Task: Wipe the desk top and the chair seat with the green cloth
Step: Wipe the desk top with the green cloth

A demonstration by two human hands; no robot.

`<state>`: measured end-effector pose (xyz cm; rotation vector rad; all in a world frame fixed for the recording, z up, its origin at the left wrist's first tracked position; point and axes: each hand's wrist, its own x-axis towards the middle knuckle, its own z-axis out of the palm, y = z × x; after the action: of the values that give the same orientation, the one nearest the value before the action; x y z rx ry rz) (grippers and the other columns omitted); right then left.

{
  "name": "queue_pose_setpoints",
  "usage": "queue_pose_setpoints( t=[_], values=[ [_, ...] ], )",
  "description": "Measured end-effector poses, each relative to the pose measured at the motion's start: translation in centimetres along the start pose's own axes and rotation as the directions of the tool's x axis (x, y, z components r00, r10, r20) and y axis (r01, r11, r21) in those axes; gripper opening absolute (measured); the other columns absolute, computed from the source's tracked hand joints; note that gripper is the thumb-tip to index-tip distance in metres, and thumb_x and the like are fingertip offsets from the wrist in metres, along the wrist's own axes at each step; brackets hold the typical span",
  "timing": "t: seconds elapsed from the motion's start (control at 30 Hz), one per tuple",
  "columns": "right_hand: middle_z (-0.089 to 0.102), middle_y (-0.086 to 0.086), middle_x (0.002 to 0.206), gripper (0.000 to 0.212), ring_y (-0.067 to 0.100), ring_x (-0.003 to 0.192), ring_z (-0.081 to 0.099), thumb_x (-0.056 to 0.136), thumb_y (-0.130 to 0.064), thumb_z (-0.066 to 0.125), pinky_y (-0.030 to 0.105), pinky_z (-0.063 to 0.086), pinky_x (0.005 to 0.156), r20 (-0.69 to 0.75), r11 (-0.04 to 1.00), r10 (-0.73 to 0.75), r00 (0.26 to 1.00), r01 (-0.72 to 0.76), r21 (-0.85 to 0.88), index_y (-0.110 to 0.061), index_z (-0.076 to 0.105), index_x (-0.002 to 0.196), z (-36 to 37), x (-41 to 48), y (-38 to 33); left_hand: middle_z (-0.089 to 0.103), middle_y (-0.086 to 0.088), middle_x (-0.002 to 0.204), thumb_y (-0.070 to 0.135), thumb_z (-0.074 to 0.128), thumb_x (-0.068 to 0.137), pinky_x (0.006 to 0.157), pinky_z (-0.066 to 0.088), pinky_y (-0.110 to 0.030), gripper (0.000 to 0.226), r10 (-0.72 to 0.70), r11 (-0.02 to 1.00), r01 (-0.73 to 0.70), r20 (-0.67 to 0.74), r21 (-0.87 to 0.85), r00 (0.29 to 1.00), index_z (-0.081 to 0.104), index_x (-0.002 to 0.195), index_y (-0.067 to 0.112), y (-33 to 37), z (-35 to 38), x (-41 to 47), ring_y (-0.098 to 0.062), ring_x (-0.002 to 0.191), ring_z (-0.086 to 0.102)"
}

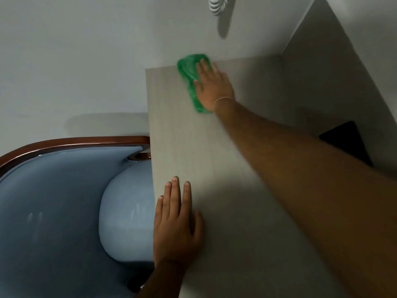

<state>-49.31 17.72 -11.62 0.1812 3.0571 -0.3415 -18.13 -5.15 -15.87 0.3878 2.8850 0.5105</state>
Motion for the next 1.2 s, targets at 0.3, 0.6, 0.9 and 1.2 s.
queue_pose_setpoints(
  t=[0.3,0.6,0.9,1.2],
  values=[
    [0.012,0.012,0.174,0.069,0.03,0.162,0.009,0.107,-0.044,0.025,0.053,0.018,0.13,-0.066,0.901,0.434,0.898,-0.432,0.043,-0.008,0.014,0.164,-0.4,-8.7,12.9,-0.006,0.001,0.182,0.049,0.038,0.104,0.135,0.007,-0.044,0.079,0.007,1.0,-0.007,-0.014,0.002,1.0,0.005,0.173,0.029,0.0,0.0,-0.2,-0.019,0.169,-0.007],
    [0.011,0.013,0.174,0.1,0.031,0.162,0.01,0.092,-0.077,0.031,0.05,0.016,0.128,-0.024,0.98,0.197,0.98,-0.197,-0.003,-0.011,0.014,0.165,3.1,-20.8,0.8,-0.001,-0.005,0.182,0.048,0.037,0.106,0.135,0.009,-0.046,0.076,0.008,0.999,-0.006,-0.044,0.044,0.999,0.009,0.173,0.024,0.5,-0.5,-0.1,-0.021,0.169,-0.006],
    [0.015,0.007,0.174,0.07,0.025,0.161,0.017,0.105,-0.048,0.033,0.047,0.021,0.129,-0.092,0.955,0.298,0.95,-0.296,0.035,-0.015,0.02,0.165,5.3,-35.8,-0.7,0.002,-0.008,0.182,0.044,0.032,0.108,0.136,0.005,-0.046,0.072,0.03,0.998,-0.026,-0.058,0.058,0.998,0.01,0.173,0.022,0.2,0.0,-0.3,-0.024,0.169,-0.003],
    [0.036,0.012,0.166,0.055,0.03,0.156,0.03,0.104,-0.031,0.037,0.052,0.026,0.127,-0.08,0.845,0.409,0.909,-0.344,0.409,-0.006,0.049,0.151,5.7,-47.0,-3.5,0.008,-0.011,0.181,0.035,0.033,0.107,0.135,0.01,-0.049,0.07,0.005,0.998,-0.002,0.043,-0.063,0.999,0.018,0.171,0.014,1.5,-0.9,-1.7,-0.027,0.169,0.006]
  ],
)
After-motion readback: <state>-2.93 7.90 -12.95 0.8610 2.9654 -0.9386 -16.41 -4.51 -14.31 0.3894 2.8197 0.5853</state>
